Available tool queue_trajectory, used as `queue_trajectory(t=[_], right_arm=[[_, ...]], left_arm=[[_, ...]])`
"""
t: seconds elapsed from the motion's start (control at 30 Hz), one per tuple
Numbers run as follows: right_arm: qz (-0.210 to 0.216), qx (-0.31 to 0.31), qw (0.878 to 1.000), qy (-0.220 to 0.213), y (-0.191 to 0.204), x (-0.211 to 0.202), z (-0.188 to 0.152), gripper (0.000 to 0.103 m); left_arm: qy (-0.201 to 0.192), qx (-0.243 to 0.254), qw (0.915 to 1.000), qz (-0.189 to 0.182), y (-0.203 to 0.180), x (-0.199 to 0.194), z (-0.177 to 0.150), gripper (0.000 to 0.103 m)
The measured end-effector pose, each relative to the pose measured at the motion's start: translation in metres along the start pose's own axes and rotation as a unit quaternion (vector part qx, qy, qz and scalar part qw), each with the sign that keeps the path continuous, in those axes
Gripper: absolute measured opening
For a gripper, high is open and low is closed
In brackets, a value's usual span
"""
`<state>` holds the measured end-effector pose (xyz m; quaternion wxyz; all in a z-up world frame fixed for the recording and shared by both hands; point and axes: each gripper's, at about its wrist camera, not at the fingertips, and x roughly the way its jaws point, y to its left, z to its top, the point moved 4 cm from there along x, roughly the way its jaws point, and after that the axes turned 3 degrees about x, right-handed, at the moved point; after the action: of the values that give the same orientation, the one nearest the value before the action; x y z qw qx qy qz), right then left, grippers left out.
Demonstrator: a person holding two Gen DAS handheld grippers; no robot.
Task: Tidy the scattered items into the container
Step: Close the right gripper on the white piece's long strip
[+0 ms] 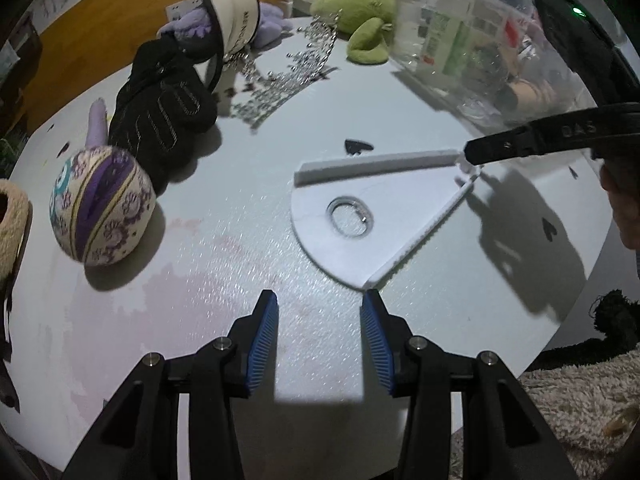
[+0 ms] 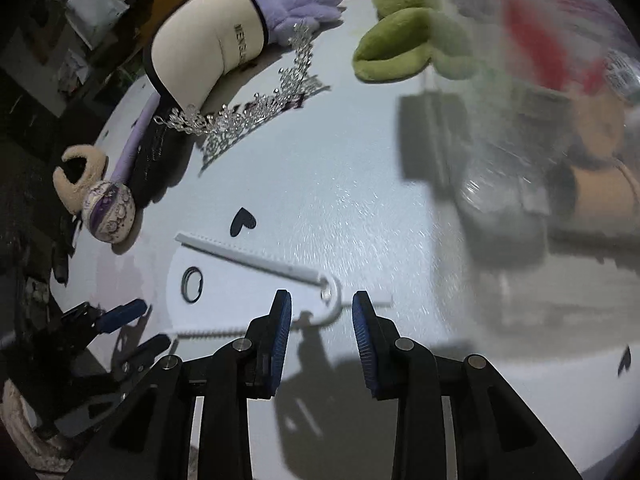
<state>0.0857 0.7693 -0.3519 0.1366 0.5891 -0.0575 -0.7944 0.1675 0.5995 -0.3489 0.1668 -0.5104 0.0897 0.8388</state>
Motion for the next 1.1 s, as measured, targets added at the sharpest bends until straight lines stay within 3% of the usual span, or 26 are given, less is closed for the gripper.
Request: queue_trajectory(t=[0.2, 0.47, 0.6, 0.7, 0.87, 1.1], right_arm=[[-0.027, -0.042, 0.999, 0.002, 0.008, 0.007, -0.005, 0.032], [-0.01, 0.0, 1.0, 0.019, -0.007, -0.003, -0.027, 0.032], [-0.023, 0.001, 0.999, 0.045, -0.012, -0.002, -0.043, 0.032], [-0.016, 0.001, 0.999, 0.034, -0.014, -0.013, -0.049, 0.032], [-0.008, 0.008, 1.0, -0.006, -0.022, -0.039, -0.028, 0.032], [-0.006, -0.052, 0.999, 0.0, -0.008, -0.026, 0.007, 0.032]], left_arm=[[0.004, -0.009, 0.9999, 0.009, 0.006, 0.003, 0.0, 0.044], [-0.002, -0.02, 0.9997, 0.012, 0.012, 0.013, 0.019, 0.044], [-0.006, -0.022, 0.9997, 0.007, 0.01, 0.018, 0.031, 0.044], [-0.006, -0.021, 0.9998, 0.001, 0.008, 0.018, 0.037, 0.044], [-0.011, -0.04, 0.999, -0.014, 0.008, 0.008, 0.037, 0.044], [-0.014, -0.054, 0.998, -0.028, -0.004, 0.002, 0.043, 0.044]])
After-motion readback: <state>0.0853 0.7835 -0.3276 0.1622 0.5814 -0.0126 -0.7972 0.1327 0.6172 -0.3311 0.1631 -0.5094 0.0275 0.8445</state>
